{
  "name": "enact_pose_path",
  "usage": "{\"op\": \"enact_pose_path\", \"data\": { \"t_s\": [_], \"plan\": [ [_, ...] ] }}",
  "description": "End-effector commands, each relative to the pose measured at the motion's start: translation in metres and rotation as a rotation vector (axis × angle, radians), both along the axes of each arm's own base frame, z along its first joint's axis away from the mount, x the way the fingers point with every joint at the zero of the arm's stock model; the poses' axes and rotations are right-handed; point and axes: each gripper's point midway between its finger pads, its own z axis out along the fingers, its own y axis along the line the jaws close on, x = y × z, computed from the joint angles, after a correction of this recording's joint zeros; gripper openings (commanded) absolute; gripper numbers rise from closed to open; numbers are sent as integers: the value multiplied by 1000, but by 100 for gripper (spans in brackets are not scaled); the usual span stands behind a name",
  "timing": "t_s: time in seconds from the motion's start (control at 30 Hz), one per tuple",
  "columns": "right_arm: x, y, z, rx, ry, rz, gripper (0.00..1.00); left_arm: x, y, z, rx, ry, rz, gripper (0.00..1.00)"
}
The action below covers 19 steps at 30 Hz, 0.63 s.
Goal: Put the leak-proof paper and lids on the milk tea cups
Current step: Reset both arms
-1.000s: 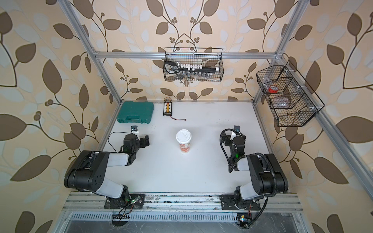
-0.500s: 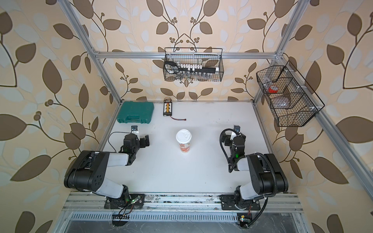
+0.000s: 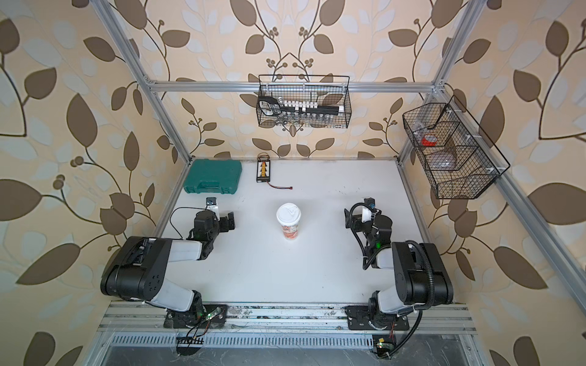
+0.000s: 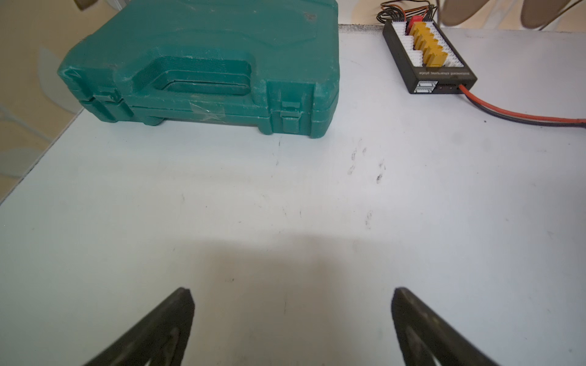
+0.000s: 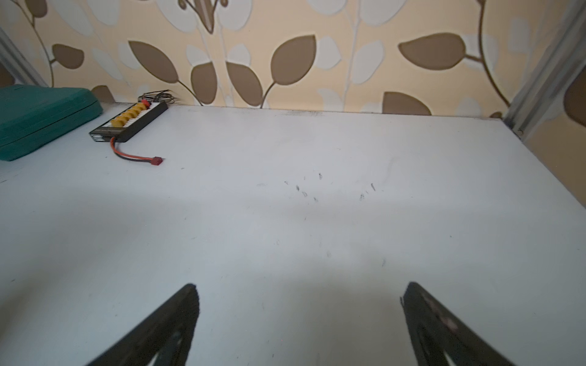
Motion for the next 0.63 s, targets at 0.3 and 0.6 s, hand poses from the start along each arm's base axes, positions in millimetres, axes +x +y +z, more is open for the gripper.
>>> {"op": "enact_pose_path", "data": {
  "t_s": [0.3, 0.6],
  "plan": [
    [6, -8, 0, -31, 11, -112, 100, 8, 0, 17, 3, -60, -12, 99],
    [6, -8, 0, -30, 13, -110, 100, 8, 0, 17, 3, -60, -13, 99]
  ]
}}
